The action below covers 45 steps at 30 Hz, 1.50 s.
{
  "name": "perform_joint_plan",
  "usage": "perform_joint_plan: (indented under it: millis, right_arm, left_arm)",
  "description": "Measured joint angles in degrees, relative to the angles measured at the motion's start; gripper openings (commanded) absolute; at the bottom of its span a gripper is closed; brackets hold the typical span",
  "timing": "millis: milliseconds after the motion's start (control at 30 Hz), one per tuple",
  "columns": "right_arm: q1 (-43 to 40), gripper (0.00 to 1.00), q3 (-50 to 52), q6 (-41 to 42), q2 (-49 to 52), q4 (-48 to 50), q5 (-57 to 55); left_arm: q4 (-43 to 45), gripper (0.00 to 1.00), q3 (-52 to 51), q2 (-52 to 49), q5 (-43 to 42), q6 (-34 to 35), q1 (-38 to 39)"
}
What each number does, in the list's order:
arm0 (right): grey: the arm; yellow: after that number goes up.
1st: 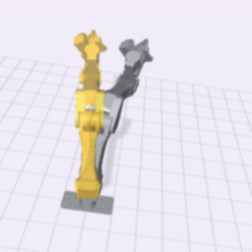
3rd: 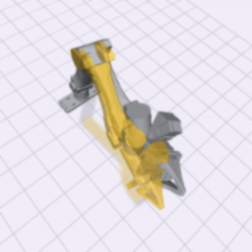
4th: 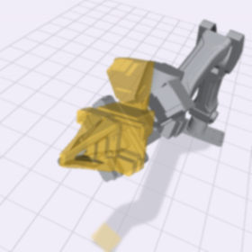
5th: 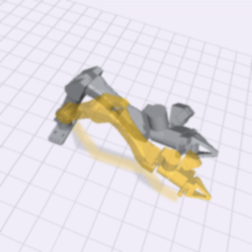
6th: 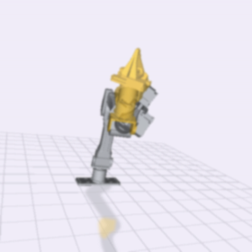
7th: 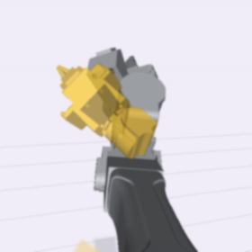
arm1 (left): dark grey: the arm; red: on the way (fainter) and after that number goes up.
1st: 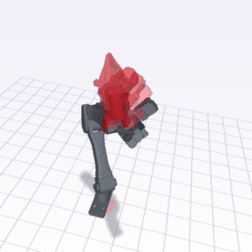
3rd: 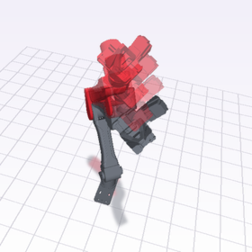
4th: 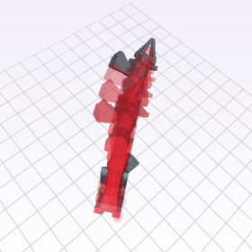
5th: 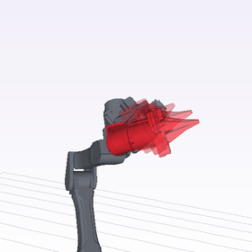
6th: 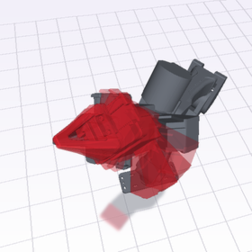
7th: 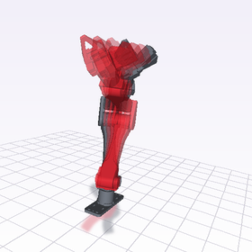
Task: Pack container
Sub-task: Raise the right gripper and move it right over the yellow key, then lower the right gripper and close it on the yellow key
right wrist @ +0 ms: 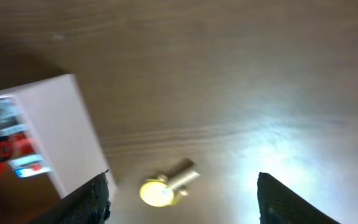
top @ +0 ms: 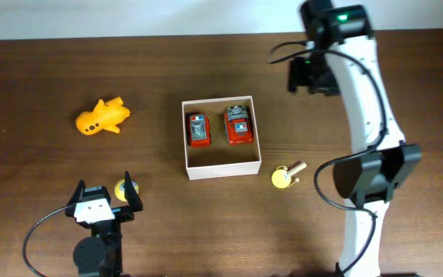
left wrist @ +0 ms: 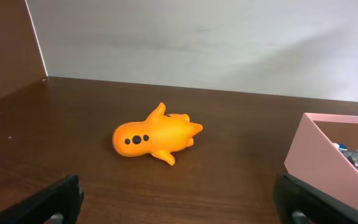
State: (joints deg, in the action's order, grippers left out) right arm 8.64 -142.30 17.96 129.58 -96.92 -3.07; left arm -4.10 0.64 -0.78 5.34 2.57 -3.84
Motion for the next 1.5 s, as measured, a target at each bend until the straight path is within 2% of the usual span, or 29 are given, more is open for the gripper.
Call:
perform_joint_plan:
  millis: [200,267,500,667,800,933,1167,1300,1500]
  right_arm:
    - [-2.6,0.72,0.0,-0.4,-1.4,-0.1,0.5]
    - [-2.6,0.78,0.1,-0.4,-3.6,-0.1,0.8]
    - [-2.5,0.83,2.5,0.1,-20.1,0.2,0.2]
    - [-2.5,0.84,17.3,4.1,-35.7,-0.1,-2.7]
    - [-2.5,0.87,34.2,10.7,-40.2,0.4,-3.8]
    - [-2.5,0.89,51.1,20.0,-37.1,9.4,-3.7]
    - [-2.5,0.86,70.4,33.7,-36.0,29.1,0.6]
    - [-2.5,0.86,76.9,40.3,-36.0,37.7,3.3]
    - [-1.2,0.84,81.3,48.8,-36.0,49.0,5.1]
  left_arm:
    - [0.0,0.99,0.0,0.0,0.0,0.0,0.0]
    - [0.0,0.99,0.0,0.0,0.0,0.0,0.0]
    - [0.0,0.99,0.0,0.0,0.0,0.0,0.0]
    - [0.0,0.99,0.0,0.0,0.0,0.0,0.0]
    - [0.0,0.99,0.0,0.0,0.0,0.0,0.0]
    - [0.0,0.99,0.0,0.0,0.0,0.0,0.0]
    - [0.0,0.99,0.0,0.0,0.0,0.0,0.0]
    - [0.0,0.99,0.0,0.0,0.0,0.0,0.0]
    - [0.0,0.99,0.0,0.0,0.0,0.0,0.0]
